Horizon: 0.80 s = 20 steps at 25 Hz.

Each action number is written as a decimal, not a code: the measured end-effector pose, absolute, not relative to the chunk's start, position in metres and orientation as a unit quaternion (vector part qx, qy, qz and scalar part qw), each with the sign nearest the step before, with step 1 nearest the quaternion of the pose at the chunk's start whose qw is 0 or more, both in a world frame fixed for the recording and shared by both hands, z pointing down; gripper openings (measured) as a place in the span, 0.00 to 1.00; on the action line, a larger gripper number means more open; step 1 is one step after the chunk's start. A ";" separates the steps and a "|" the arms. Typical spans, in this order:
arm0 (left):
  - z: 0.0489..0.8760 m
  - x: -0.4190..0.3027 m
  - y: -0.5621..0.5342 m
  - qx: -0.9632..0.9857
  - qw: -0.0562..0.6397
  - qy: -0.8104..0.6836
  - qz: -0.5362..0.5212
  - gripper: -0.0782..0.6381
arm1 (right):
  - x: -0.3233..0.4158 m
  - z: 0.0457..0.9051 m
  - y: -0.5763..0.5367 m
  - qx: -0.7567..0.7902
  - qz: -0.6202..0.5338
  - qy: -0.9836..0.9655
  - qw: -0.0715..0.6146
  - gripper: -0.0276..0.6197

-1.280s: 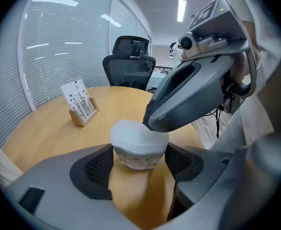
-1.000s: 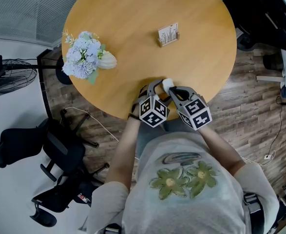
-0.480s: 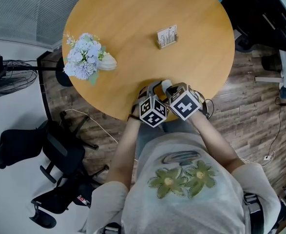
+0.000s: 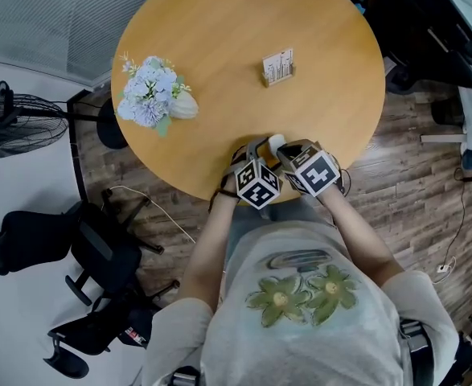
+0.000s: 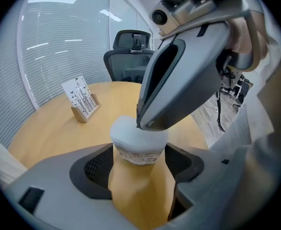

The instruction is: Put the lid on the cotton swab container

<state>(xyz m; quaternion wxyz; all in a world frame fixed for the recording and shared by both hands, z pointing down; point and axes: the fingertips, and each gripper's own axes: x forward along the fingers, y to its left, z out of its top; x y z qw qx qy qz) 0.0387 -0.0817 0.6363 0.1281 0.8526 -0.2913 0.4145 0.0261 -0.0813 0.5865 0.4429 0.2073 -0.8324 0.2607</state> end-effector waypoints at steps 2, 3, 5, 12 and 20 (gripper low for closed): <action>0.637 0.037 -0.080 0.850 0.129 -0.294 0.417 0.60 | 0.027 0.586 -0.081 0.215 0.270 -0.834 0.431 0.04; 0.637 0.036 -0.080 0.850 0.131 -0.296 0.416 0.60 | 0.027 0.586 -0.081 0.218 0.275 -0.834 0.425 0.04; 0.633 0.033 -0.079 0.850 0.134 -0.301 0.411 0.60 | 0.027 0.585 -0.081 0.222 0.292 -0.837 0.405 0.04; 0.612 0.019 -0.071 0.853 0.143 -0.336 0.374 0.60 | 0.038 0.562 -0.083 0.257 0.300 -0.870 0.295 0.04; 0.564 0.008 -0.064 0.860 0.152 -0.389 0.294 0.59 | 0.047 0.518 -0.087 0.287 0.274 -0.897 0.194 0.04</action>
